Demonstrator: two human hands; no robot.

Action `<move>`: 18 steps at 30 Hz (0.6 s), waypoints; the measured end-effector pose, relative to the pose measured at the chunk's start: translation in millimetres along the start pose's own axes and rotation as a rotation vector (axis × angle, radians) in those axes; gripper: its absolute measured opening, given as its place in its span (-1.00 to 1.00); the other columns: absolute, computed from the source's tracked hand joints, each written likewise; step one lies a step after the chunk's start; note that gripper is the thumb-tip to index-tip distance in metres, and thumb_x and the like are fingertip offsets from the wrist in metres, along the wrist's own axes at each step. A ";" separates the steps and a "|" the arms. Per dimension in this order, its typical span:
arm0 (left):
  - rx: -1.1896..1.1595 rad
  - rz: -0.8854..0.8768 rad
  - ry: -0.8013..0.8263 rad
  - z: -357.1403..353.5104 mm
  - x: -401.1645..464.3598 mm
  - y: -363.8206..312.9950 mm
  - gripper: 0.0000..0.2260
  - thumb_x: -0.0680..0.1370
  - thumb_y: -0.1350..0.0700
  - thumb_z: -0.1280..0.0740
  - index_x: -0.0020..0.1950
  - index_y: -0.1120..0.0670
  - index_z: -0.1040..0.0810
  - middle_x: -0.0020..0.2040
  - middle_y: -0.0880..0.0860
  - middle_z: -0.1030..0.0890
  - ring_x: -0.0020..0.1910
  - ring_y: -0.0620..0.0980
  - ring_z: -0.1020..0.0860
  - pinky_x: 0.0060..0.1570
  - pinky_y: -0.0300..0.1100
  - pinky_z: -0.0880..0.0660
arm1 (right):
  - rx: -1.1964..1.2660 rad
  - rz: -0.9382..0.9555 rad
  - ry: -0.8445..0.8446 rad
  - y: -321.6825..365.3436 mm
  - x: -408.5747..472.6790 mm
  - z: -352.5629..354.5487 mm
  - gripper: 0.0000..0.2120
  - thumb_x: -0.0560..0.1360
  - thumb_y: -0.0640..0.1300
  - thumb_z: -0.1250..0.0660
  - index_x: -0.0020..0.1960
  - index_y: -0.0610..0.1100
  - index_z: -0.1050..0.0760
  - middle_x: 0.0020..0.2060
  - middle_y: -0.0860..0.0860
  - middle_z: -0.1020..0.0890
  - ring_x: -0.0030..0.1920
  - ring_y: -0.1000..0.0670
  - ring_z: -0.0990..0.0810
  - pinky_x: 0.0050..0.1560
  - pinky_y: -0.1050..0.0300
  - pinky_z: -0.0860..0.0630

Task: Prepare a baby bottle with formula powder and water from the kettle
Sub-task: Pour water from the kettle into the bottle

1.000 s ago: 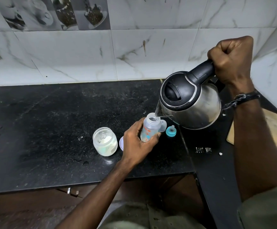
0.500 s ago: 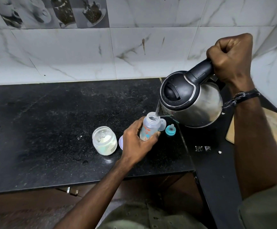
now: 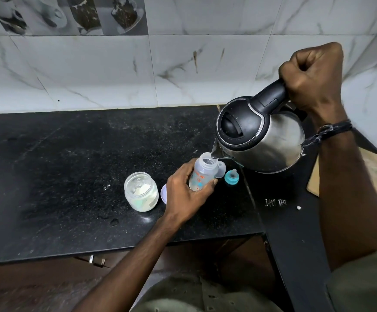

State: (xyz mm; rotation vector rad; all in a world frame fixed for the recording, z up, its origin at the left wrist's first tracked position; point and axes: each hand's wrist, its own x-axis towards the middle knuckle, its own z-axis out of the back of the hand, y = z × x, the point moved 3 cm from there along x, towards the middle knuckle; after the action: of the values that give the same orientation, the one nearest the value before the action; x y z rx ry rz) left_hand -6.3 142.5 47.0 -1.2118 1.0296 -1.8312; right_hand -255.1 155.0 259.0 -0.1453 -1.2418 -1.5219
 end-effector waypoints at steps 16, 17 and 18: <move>-0.024 -0.002 0.014 -0.7 0.7 -0.4 -0.57 0.43 0.11 -0.58 0.29 0.06 -0.65 0.11 -0.03 -0.72 0.06 -0.08 -0.66 0.04 -0.17 -0.60 | -0.044 0.015 0.011 3.4 0.5 -1.2 -0.70 0.29 -0.14 -0.26 -0.55 -0.11 -0.24 -0.65 0.08 -0.32 -0.58 0.13 -0.14 -0.48 0.27 -0.10; -0.025 0.001 0.014 -0.7 0.5 -0.7 -0.56 0.43 0.10 -0.58 0.29 0.06 -0.64 0.11 -0.03 -0.72 0.06 -0.09 -0.66 0.03 -0.20 -0.59 | -0.048 0.015 0.011 3.3 0.4 -1.0 -0.70 0.29 -0.13 -0.26 -0.55 -0.12 -0.24 -0.65 0.09 -0.32 -0.58 0.13 -0.14 -0.48 0.27 -0.10; -0.024 0.002 0.013 -0.7 0.2 -0.7 -0.56 0.43 0.10 -0.58 0.29 0.06 -0.64 0.11 -0.03 -0.72 0.06 -0.10 -0.66 0.03 -0.22 -0.58 | -0.051 0.015 0.010 3.3 0.3 -0.7 -0.70 0.29 -0.13 -0.26 -0.54 -0.14 -0.24 -0.65 0.09 -0.31 -0.58 0.12 -0.15 -0.48 0.26 -0.10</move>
State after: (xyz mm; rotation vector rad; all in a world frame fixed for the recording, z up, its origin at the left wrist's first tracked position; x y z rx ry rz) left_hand -7.2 142.7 47.5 -1.2146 1.0622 -1.8323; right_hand -252.3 154.8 261.0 -0.1799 -1.1917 -1.5404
